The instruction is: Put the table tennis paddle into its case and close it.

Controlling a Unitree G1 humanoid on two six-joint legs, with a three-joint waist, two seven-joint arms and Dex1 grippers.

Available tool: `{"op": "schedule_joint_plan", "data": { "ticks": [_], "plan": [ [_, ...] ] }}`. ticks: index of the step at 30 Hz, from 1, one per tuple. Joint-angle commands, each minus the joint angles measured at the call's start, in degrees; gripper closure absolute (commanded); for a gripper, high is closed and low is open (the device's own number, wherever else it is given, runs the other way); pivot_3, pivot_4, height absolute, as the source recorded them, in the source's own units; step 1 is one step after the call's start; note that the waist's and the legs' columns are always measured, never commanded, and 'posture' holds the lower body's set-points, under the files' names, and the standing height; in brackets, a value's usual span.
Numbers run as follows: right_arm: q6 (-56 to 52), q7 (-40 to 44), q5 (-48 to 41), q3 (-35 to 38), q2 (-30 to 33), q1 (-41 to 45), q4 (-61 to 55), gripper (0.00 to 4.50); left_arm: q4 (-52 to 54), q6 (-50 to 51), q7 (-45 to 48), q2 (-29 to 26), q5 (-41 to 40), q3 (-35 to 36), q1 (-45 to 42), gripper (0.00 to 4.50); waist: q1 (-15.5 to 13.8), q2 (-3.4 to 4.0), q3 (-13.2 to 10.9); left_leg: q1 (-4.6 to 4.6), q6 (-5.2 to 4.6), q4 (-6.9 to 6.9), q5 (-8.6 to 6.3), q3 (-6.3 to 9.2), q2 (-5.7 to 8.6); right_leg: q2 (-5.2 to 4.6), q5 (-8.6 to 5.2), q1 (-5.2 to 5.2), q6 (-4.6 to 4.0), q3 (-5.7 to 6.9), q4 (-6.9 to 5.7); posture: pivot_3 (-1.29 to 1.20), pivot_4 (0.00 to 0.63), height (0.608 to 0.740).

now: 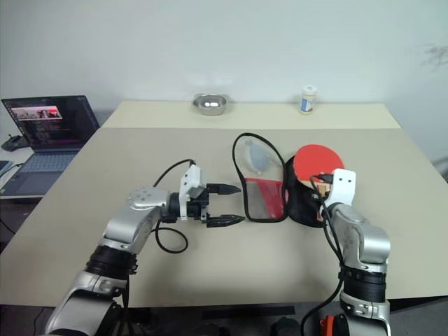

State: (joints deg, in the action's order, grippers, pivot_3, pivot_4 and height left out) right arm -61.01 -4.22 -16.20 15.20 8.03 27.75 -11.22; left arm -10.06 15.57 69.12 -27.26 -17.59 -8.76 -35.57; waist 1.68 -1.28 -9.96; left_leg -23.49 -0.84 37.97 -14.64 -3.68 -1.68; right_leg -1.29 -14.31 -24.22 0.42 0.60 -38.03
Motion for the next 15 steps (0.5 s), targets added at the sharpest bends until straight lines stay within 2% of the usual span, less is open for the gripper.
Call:
{"op": "schedule_joint_plan", "data": {
  "ticks": [1,15],
  "plan": [
    [2.7,-0.9,0.8,-0.3,-0.9,1.7,-1.0,3.38,3.0,0.7,-0.6,0.0,-0.3,0.0,-1.0,0.00,0.0,0.00,0.0,0.00,0.00,0.00,0.00,0.00,0.00,0.00,0.00,0.00,0.00,0.00,0.00,0.00,0.150,0.740],
    [6.4,-1.3,2.5,-0.8,-1.6,3.0,5.4,3.38,4.1,1.7,-1.1,-0.3,-0.4,0.2,-0.8,0.00,0.0,0.00,0.0,0.00,0.05,0.00,0.03,0.01,0.01,0.01,0.00,0.01,-0.01,0.01,-0.02,0.00,0.150,0.740]
  ]
}}
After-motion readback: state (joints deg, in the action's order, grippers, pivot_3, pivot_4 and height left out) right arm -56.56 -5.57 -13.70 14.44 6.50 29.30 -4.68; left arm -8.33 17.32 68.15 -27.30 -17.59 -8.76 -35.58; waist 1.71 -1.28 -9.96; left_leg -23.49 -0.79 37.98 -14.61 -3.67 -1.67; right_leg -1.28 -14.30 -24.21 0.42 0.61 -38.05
